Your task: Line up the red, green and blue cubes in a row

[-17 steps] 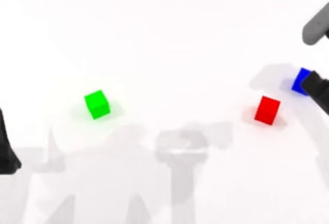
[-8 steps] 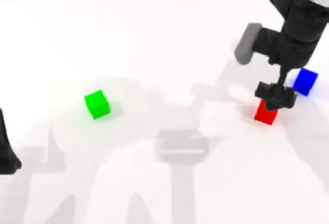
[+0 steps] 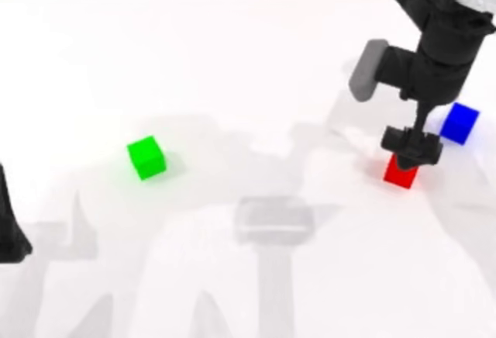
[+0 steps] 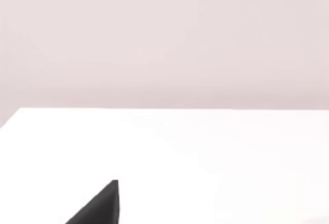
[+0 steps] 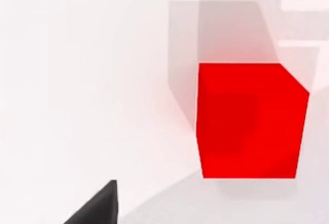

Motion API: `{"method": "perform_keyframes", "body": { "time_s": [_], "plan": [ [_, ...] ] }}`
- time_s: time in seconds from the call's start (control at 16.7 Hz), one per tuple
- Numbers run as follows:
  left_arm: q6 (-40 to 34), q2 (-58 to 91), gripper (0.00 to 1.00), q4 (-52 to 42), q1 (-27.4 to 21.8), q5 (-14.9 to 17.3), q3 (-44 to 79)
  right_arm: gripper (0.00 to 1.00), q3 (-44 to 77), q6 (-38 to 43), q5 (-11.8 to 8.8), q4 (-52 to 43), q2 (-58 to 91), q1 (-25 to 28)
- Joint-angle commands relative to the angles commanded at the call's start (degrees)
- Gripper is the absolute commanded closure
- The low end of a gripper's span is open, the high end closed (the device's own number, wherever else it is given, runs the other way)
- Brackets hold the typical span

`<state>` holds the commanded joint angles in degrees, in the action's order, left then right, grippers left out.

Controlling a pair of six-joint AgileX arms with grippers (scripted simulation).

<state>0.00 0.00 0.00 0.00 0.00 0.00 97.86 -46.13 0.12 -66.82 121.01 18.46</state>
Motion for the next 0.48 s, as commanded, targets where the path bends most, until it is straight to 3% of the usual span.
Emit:
{"method": "perform_keyframes", "body": {
  "time_s": [0.48],
  "plan": [
    [0.0, 0.0, 0.0, 0.0, 0.0, 0.0, 0.0, 0.0, -10.0, 0.1, 0.1, 15.9, 5.6, 0.3]
  ]
}}
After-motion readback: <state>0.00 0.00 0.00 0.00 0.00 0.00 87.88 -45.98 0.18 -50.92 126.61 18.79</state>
